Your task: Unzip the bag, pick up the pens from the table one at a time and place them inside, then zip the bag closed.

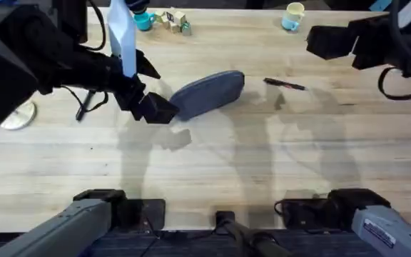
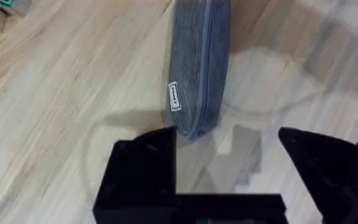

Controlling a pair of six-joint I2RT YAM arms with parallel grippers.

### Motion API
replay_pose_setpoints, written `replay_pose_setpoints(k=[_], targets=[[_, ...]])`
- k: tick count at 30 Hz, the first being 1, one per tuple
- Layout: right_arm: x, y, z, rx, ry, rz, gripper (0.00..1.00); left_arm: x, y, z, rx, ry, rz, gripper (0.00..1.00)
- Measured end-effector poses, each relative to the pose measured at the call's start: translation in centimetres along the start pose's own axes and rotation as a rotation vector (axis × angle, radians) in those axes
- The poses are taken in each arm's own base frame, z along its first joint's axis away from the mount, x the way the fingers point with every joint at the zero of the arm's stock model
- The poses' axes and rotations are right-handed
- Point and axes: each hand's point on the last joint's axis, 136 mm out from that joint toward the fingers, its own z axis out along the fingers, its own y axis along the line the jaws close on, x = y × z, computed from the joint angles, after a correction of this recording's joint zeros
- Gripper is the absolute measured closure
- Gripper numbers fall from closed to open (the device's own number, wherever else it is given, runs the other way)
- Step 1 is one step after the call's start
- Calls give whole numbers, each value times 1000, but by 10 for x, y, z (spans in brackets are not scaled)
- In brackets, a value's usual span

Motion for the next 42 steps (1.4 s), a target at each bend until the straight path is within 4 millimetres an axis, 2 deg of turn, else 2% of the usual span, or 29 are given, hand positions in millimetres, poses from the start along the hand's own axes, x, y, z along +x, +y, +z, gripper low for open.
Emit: replay_pose_setpoints(k=[7,13,14,19,28,29,30,32,33,35,42], targets=[[0,0,0,0,0,0,6,9,4,14,43,32,-8,5],[0,0,0,0,0,0,6,21,13,33,89,69,-39,5],[0,0,0,0,0,0,6,26,20,45,101,79,-50,6],[0,0,0,0,0,0,6,33,23,58,133,95,-77,5],[5,-1,8,-2,27,5,6,35,28,73,172,73,-95,6],[13,-2,17,-6,61,11,6,34,28,74,175,65,-94,327],[13,-2,17,-6,63,12,6,34,28,74,176,63,-94,484],[13,-1,17,-13,62,13,6,33,28,74,176,62,-90,682],[10,8,17,-66,48,17,6,33,29,74,174,60,-87,909],[7,16,17,-114,37,13,6,32,29,74,172,59,-85,952],[16,49,30,-331,77,-24,7,32,29,74,173,59,-85,960]])
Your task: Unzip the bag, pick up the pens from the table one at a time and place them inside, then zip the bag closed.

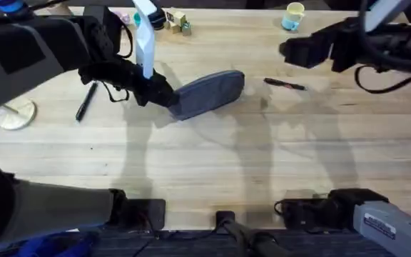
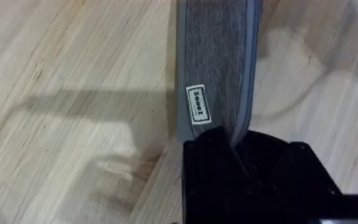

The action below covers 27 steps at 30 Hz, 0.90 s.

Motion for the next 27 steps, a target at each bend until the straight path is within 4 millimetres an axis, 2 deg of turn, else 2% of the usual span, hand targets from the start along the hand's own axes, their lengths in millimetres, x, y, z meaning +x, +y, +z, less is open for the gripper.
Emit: replay_pose_setpoints(k=[7,16,23,27], targets=[[2,10,20,-148,70,11,8,0,0,0,0,0,0,959],[-2,-5,32,-205,174,118,8,0,0,0,0,0,0,959],[23,-16,51,-229,289,212,7,0,0,0,0,0,-1,959],[30,-19,59,-234,312,227,6,0,0,0,1,0,0,959]])
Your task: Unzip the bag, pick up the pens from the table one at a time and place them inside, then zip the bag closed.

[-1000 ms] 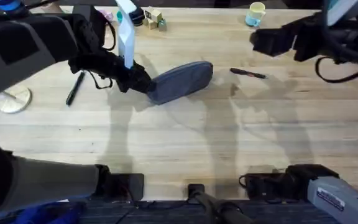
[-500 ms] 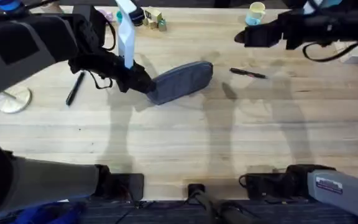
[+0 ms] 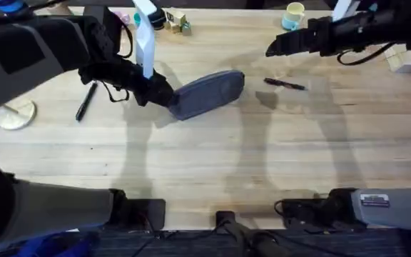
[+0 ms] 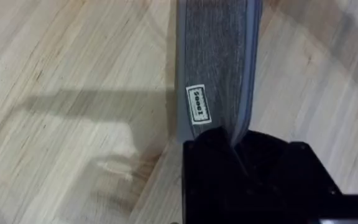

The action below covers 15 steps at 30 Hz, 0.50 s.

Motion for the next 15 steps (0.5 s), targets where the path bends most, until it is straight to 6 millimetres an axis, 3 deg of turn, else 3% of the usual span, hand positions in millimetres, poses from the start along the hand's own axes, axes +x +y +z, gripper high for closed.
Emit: replay_pose_setpoints(k=[15], targets=[[-1,4,1,-26,-4,105,6,0,0,0,0,0,0,959]])
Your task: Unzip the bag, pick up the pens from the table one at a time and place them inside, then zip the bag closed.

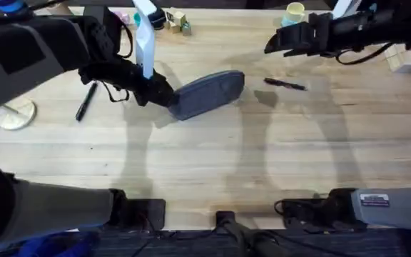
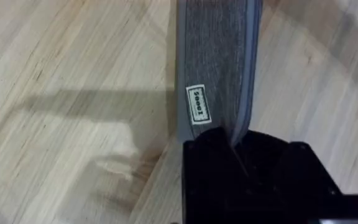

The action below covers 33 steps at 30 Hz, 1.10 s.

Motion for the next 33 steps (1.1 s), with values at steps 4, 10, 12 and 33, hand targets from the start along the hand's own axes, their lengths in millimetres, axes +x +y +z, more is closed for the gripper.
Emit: replay_pose_setpoints(k=[4,10,12,33], targets=[[3,-6,6,2,19,18,6,0,0,0,0,0,0,959],[5,-15,16,3,35,36,6,0,0,0,0,0,1,959],[6,-18,20,2,41,42,6,0,0,0,0,0,0,959],[23,-16,91,-71,147,50,6,0,0,0,0,0,0,959]])
